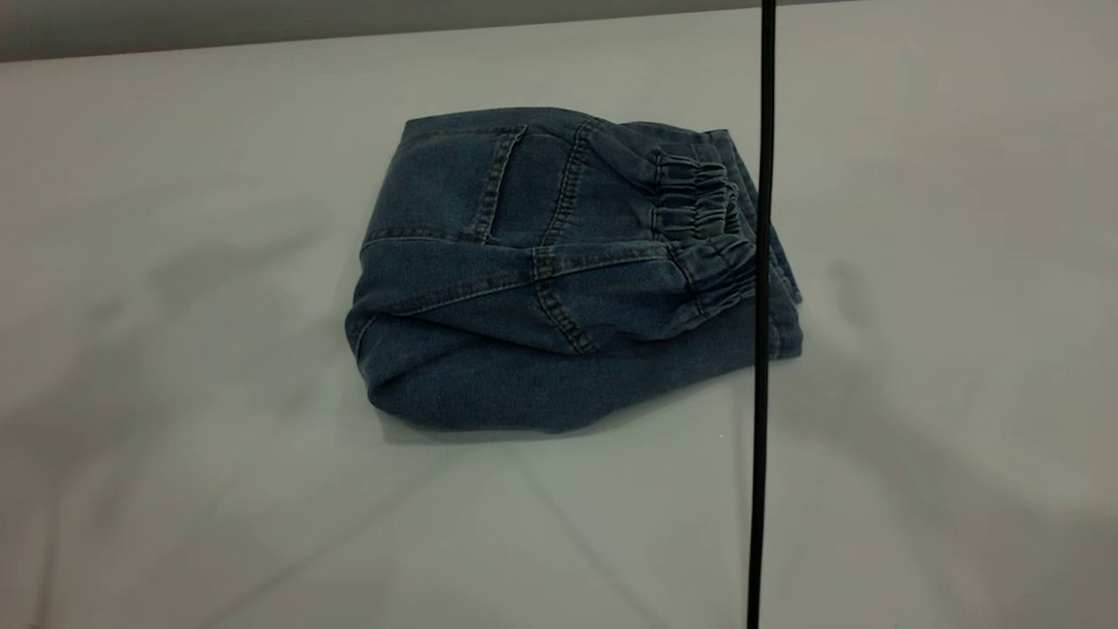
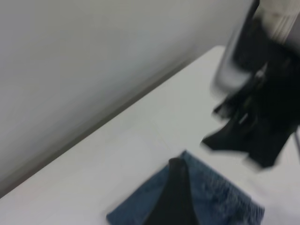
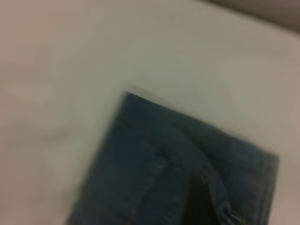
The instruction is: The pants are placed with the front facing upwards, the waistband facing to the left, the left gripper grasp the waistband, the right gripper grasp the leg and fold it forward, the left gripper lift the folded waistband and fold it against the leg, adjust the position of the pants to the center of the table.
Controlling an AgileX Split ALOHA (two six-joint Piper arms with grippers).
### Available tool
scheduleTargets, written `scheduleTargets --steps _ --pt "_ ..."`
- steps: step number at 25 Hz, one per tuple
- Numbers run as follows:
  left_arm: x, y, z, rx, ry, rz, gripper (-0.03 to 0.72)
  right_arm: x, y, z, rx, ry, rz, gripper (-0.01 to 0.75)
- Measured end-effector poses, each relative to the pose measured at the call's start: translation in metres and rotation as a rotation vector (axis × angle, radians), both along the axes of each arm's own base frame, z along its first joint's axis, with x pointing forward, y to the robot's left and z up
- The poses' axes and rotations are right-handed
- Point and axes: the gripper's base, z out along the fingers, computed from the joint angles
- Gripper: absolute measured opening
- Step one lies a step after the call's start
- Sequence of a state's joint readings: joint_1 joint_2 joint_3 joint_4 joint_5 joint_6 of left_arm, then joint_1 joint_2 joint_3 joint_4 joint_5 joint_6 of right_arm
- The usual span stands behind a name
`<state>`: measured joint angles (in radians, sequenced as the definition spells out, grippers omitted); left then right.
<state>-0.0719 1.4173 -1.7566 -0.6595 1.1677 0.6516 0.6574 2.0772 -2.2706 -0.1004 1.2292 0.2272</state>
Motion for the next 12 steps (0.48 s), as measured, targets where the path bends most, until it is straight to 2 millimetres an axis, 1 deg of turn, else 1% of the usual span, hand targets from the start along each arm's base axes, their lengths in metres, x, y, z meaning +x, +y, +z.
scheduleTargets --steps 4,5,8,11,12 --pt "-0.039 0.004 0.019 0.017 -0.027 0.004 0.591 -0.041 -0.017 0.068 0.119 -0.099 0.15 0.409" --pt "-0.049 0.005 0.026 0.009 -0.045 0.019 0.591 -0.051 -0.022 0.081 0.142 -0.122 0.18 0.409" --pt "-0.083 0.01 0.042 -0.024 -0.084 0.079 0.591 -0.086 -0.046 0.123 0.191 -0.214 0.233 0.409" --pt "-0.123 0.016 0.058 -0.053 -0.146 0.132 0.591 -0.12 -0.072 0.148 0.213 -0.273 0.241 0.409" --pt "-0.138 0.017 0.063 -0.065 -0.172 0.142 0.591 -0.13 -0.08 0.153 0.217 -0.281 0.241 0.409"
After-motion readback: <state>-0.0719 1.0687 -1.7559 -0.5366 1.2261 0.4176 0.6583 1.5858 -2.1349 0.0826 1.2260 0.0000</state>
